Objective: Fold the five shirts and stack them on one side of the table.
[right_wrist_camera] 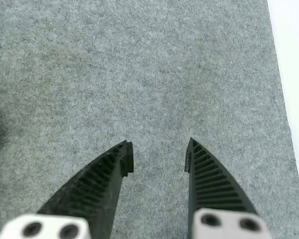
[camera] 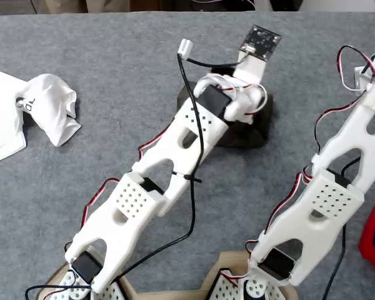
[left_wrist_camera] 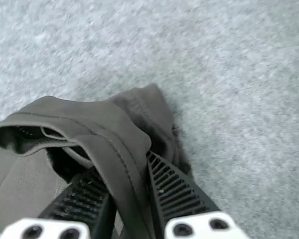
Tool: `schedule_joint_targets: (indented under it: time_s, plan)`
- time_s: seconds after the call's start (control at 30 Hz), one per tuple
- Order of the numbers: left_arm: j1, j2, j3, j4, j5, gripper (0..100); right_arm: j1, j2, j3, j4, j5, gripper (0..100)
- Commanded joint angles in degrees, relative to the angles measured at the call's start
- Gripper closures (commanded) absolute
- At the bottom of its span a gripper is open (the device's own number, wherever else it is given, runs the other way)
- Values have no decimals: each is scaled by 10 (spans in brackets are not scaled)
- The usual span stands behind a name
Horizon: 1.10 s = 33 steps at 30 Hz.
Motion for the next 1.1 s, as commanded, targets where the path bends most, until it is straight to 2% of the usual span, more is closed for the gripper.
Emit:
schedule_joint_targets:
  time_s: [0.0,0.33,0.43,0.57,0.63,0.8,0.93,1.07]
  plan:
    - [17,-15,-2,-25,-2,979,17,-3,-24,-20,3,822]
    - [32,-9,4,-43,-2,967,25,-2,-24,-24,3,822]
    - [32,-9,6,-42,5,919,25,-2,-24,-22,3,822]
    - [27,-9,34,-44,62,798,24,-2,-24,-20,3,822]
    - [21,-9,41,-43,82,780,23,-3,-24,-19,3,822]
    - [-20,-18,31,-42,104,778,21,-4,-27,-7,3,822]
    - [-89,-48,-21,17,105,782,-13,-8,-29,24,3,825]
    - [-149,-51,-28,65,99,878,-87,-5,-39,83,27,841]
